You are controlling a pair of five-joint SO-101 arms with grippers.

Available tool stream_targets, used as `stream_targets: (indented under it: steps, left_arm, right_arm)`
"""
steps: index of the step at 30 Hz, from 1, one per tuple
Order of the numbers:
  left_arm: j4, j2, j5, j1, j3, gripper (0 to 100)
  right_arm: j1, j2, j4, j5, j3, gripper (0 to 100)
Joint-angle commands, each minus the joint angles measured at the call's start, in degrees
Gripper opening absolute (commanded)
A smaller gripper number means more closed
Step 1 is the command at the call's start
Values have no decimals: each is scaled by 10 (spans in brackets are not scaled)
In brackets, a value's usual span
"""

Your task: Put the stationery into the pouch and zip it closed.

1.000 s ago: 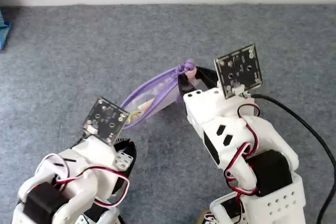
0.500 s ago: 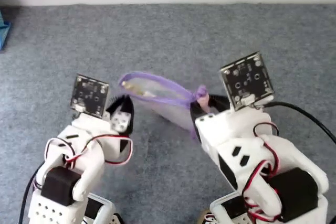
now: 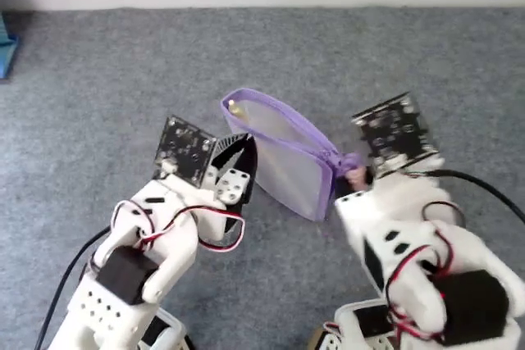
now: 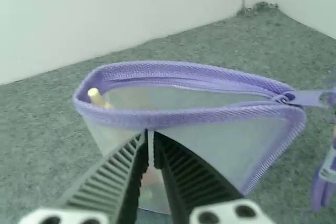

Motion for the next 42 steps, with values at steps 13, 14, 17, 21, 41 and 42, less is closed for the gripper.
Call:
stream_targets:
  steps: [13,14,17,21,41,42]
  left_arm:
    - [-11,100,4,59,-102,22]
    - [-13,101,3,62,-101,22]
    - [-13,111,3,64,-104,23]
    - [-11,133,3,62,-112,23]
    - [179,126,7,64,-218,28]
    - [193,115,11,65,-227,43]
  right_arm:
    - [187,21,-51,33,174,7]
    - [187,21,-50,33,174,7]
    - [185,7,-48,33,172,7]
    - [179,-26,-15,52,174,7]
    - [-50,-117,-106,5,170,7]
    - [-62,-114,-124,-7,166,7]
